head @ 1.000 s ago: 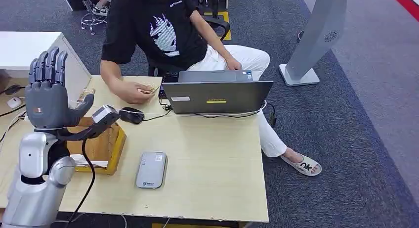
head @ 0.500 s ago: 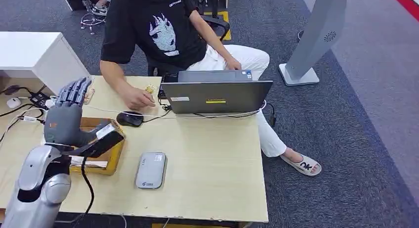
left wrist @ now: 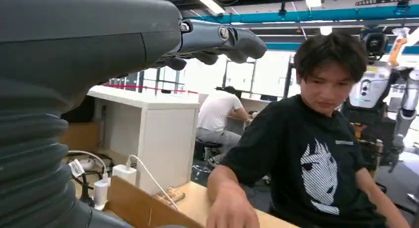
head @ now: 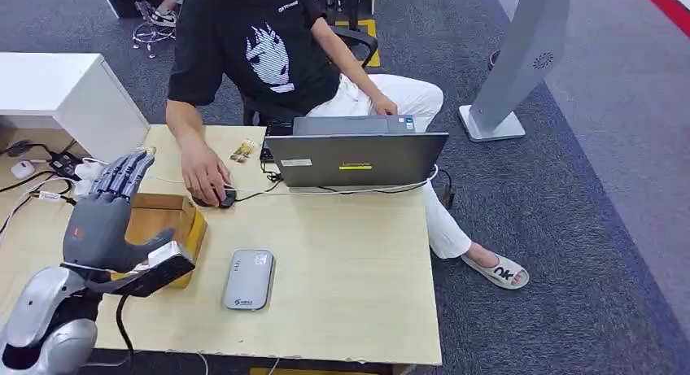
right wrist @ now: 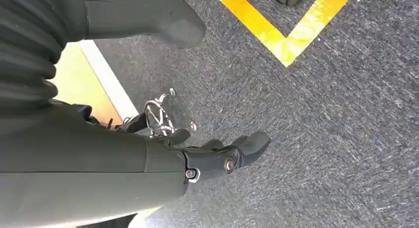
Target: Pass the card to the sensor for recognition and then transmit it.
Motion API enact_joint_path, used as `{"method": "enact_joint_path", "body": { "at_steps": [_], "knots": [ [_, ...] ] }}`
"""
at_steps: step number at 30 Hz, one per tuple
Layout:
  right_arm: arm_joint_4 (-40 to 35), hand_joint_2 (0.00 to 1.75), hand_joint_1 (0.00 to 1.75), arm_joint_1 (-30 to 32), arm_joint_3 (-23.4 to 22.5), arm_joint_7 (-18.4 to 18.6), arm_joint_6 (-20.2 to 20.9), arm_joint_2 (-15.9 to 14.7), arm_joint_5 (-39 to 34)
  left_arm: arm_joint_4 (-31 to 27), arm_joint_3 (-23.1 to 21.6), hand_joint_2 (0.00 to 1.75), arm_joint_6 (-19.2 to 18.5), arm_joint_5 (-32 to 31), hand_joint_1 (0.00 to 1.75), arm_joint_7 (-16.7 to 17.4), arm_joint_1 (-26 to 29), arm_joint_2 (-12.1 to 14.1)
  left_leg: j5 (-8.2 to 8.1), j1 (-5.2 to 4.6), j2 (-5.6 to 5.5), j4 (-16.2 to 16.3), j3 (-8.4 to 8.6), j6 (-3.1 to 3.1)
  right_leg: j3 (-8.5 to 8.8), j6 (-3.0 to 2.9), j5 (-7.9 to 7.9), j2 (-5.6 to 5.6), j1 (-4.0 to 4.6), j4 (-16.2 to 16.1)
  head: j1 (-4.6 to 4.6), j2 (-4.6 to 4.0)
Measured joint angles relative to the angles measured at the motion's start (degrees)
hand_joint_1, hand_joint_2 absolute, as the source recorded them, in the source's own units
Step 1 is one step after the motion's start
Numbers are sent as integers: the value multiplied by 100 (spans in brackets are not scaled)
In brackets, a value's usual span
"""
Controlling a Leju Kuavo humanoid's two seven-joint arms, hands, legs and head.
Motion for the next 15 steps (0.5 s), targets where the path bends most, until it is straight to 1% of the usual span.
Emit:
{"method": "enact_joint_path", "body": {
  "at_steps": [4,7,9,11,13,15],
  "knots": [
    [0,175,0,-2,-68,0,-4,13,-2,-409,0,175,-186,251,0,-160,491,278,-1,0,-1,-3,-3,0,-2,0,-5,-1,0,0,2,0],
    [0,175,0,0,-92,2,-9,20,0,-677,0,175,-396,527,0,-197,861,547,-2,1,-1,-4,-3,-1,-2,0,-6,-1,1,0,0,0],
    [0,175,0,1,-116,11,-17,22,2,-864,17,175,-600,799,0,-221,1120,836,-3,4,-1,-5,-3,-2,-2,0,-6,-1,2,0,2,0],
    [2,175,0,0,-127,20,-31,24,7,-1009,94,175,-793,1085,0,-153,1340,1052,-2,6,-2,-5,-4,-3,-1,0,-6,-3,3,0,2,0],
    [2,175,0,-1,-135,31,-33,24,11,-1169,274,175,-997,1417,0,-48,1587,1375,-2,10,-1,-6,-3,-3,-1,-1,-6,-1,5,0,2,0],
    [7,175,0,5,-149,46,-35,24,24,-1300,501,175,-1086,1593,0,-22,1820,1614,-2,11,-2,-6,-2,-4,-1,-1,-6,-4,7,0,0,0]
  ]
}}
